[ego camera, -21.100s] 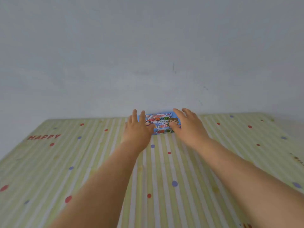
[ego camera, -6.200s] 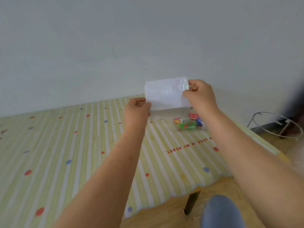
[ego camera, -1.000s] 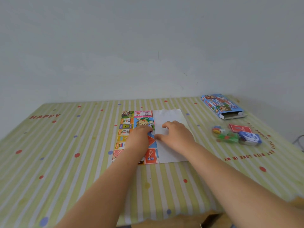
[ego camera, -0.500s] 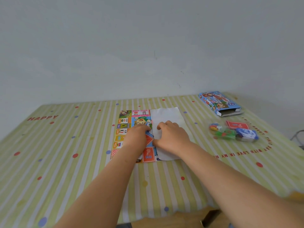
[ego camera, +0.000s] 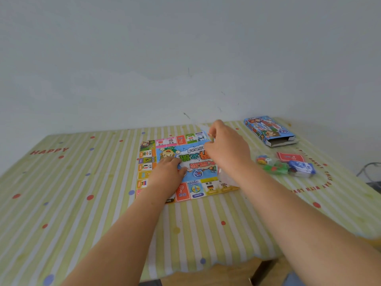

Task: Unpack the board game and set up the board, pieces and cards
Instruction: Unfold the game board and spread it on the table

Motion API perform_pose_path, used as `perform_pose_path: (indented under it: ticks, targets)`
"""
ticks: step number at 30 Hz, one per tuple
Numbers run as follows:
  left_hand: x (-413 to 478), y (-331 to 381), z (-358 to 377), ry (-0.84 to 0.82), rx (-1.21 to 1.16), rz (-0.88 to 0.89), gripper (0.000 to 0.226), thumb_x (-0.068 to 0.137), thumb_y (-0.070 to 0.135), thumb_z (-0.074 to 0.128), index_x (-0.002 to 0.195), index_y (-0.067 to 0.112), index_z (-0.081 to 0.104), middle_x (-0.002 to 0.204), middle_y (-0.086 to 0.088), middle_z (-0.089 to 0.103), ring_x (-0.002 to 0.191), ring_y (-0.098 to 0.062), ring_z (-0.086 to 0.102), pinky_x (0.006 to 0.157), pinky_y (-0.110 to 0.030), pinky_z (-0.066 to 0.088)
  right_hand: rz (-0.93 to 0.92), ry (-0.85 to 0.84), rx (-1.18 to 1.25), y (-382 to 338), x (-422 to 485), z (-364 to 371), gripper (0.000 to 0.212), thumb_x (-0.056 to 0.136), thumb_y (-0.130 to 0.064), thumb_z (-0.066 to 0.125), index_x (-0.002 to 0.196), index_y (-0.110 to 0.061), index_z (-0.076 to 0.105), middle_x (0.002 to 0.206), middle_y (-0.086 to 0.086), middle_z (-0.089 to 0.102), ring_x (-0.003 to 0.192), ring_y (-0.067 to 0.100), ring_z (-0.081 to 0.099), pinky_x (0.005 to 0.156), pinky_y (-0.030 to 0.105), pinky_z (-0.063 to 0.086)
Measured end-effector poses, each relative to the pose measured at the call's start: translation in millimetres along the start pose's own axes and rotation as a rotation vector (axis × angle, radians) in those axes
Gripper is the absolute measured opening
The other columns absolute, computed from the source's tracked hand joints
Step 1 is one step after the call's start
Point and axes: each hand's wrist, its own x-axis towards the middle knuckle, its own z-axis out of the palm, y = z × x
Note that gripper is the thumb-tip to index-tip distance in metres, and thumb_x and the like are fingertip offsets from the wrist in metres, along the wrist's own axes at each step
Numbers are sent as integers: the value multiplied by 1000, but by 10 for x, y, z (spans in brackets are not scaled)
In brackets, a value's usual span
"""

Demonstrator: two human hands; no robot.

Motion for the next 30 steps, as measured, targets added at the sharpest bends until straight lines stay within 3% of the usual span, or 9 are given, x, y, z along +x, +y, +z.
perform_pose_path:
  ticks: [6, 9, 12, 16, 20, 25, 30]
  targets:
    - [38, -92, -84, 8, 27, -2, 40, 99, 21, 42, 139, 21, 45, 149, 0, 38, 138, -18, 31, 110, -35, 31, 30, 97, -31, 337, 184, -170, 32, 85, -4, 55, 115, -16, 54, 112, 3, 62, 95, 26, 59, 67, 32, 42]
    - [44, -124, -107, -40, 22, 19, 54, 92, -1, 41, 139, 25, 47, 149, 2, 39, 138, -18, 31, 109, -37, 35, 54, 76, -130, 522, 204, -229, 31, 85, -2, 50, 114, -13, 55, 109, 8, 62, 94, 31, 59, 66, 33, 40]
    - [54, -93, -91, -57, 40, -1, 64, 85, -11, 41, 138, 24, 48, 145, 0, 44, 133, -20, 40, 100, -36, 44, 75, 11, -274, 667, 172, -245, 29, 86, -2, 49, 112, -12, 55, 108, 9, 59, 91, 30, 58, 64, 33, 36]
    - [93, -42, -44, -45, 51, -40, 56, 88, -6, 44, 136, 22, 49, 138, -2, 47, 125, -23, 46, 91, -36, 49, 84, -87, -322, 774, 105, -135, 38, 87, -5, 53, 125, -12, 54, 118, 8, 55, 103, 27, 57, 70, 35, 43]
    - [83, -25, 7, -24, 49, -16, 34, 102, 16, 35, 132, 17, 49, 133, -6, 48, 120, -23, 46, 95, -34, 43, 62, -166, -351, 818, 36, 51, 42, 88, -7, 54, 129, -14, 53, 126, 5, 55, 113, 25, 53, 85, 37, 46]
    - [68, -62, 10, 10, 4, 1, 32, 103, 23, 34, 127, 16, 55, 129, -5, 51, 117, -23, 48, 92, -33, 42, 11, -262, -442, 800, -29, 231, 35, 87, -6, 50, 119, -15, 57, 109, 6, 62, 103, 25, 55, 74, 32, 41]
    - [79, -73, -23, -24, 0, -12, 32, 102, 25, 34, 126, 20, 56, 129, -3, 52, 117, -22, 48, 90, -35, 46, -33, -262, -528, 779, -5, 305, 29, 89, -16, 50, 116, -18, 59, 106, 4, 61, 110, 26, 51, 106, 40, 31]
